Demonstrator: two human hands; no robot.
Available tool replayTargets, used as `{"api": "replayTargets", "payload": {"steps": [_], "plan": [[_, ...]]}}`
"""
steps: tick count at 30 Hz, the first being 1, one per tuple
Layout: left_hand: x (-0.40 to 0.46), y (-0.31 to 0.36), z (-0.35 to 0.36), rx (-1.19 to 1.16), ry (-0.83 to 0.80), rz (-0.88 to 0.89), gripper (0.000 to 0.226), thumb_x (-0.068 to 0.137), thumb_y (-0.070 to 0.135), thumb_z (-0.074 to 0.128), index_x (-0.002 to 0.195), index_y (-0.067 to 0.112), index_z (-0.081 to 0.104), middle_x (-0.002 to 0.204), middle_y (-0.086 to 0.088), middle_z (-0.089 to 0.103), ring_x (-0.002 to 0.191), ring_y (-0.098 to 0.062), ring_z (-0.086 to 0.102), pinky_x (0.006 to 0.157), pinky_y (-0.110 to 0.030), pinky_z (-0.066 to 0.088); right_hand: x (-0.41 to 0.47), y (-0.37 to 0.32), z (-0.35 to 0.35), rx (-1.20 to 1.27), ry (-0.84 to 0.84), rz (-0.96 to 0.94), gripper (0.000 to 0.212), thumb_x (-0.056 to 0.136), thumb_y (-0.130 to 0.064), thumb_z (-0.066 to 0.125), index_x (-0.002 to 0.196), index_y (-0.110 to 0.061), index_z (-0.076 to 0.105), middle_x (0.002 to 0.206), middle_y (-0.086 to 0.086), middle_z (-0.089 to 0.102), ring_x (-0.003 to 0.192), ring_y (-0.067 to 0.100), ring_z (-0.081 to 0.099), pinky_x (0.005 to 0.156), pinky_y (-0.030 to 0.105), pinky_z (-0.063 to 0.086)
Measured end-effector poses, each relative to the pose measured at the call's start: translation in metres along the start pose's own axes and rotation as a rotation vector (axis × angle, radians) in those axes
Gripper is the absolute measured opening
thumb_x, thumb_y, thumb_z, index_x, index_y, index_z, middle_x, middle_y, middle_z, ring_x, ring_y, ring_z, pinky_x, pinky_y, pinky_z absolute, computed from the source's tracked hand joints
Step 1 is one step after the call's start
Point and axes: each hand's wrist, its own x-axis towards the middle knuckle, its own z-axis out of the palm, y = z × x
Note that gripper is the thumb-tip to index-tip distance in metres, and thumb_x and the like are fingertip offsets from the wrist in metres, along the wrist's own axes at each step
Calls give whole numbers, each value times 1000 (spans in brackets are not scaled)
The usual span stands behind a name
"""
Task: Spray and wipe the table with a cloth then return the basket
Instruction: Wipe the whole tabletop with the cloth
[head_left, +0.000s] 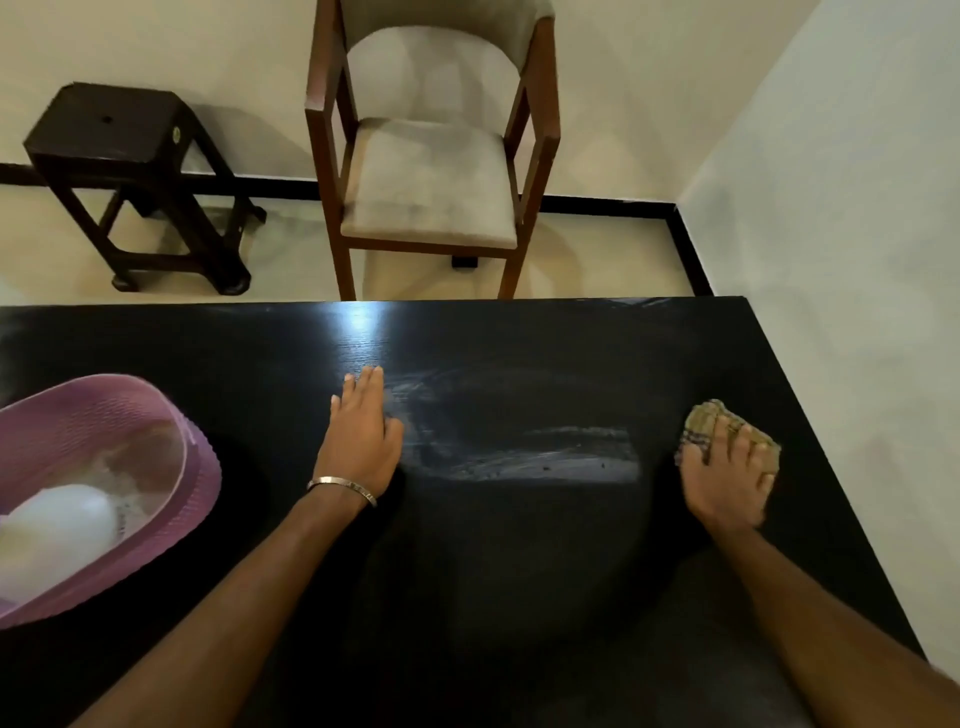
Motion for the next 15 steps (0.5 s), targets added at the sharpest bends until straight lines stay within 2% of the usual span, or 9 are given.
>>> {"api": "replayTargets", "payload": {"steps": [2, 6, 9, 11, 13, 15], "plan": [[-2, -5, -4, -10, 11, -11, 62, 96, 10, 38, 153, 10, 14, 161, -5, 12, 149, -20, 0, 119, -35, -2, -31, -54, 14, -8, 33, -96, 69, 101, -47, 34, 161, -21, 10, 167, 14, 11, 153, 39, 9, 122, 59, 9], [2, -8, -11, -19, 31, -11, 61, 95, 11, 38, 152, 10, 16, 160, -7, 15, 149, -21, 2, 121, -38, 0, -137, -170, 47, 53, 12, -538, 81, 81, -50, 35, 157, -22, 31, 164, 13, 25, 151, 37, 20, 121, 59, 11], [4, -3, -13, -7, 34, -16, 61, 95, 10, 39, 152, 11, 17, 160, -5, 16, 149, -20, 2, 121, -39, 1, -202, -214, 58, 12, -159, -927, 76, 87, -50, 38, 159, -31, 22, 168, 5, 8, 155, 28, -1, 123, 54, -7], [6, -1, -11, 6, 25, -11, 60, 95, 11, 38, 152, 11, 17, 160, -6, 16, 149, -20, 2, 121, -39, 1, -204, -208, 59, -12, -179, -1083, 73, 89, -52, 38, 158, -34, 21, 169, 1, 8, 155, 25, -3, 123, 50, -9], [6, 2, -8, 9, 10, 11, 60, 95, 10, 37, 152, 9, 17, 160, -7, 16, 149, -21, 3, 121, -39, 1, -177, -175, 55, -4, -110, -1073, 76, 84, -53, 42, 157, -37, 26, 167, -2, 17, 155, 23, 7, 125, 49, 2], [4, 4, -3, 2, 6, 22, 60, 96, 11, 37, 152, 9, 16, 160, -8, 15, 149, -22, 2, 121, -39, 0, -131, -124, 45, 18, -56, -863, 78, 83, -51, 43, 157, -37, 25, 167, -3, 18, 155, 21, 10, 125, 47, 6]]}}
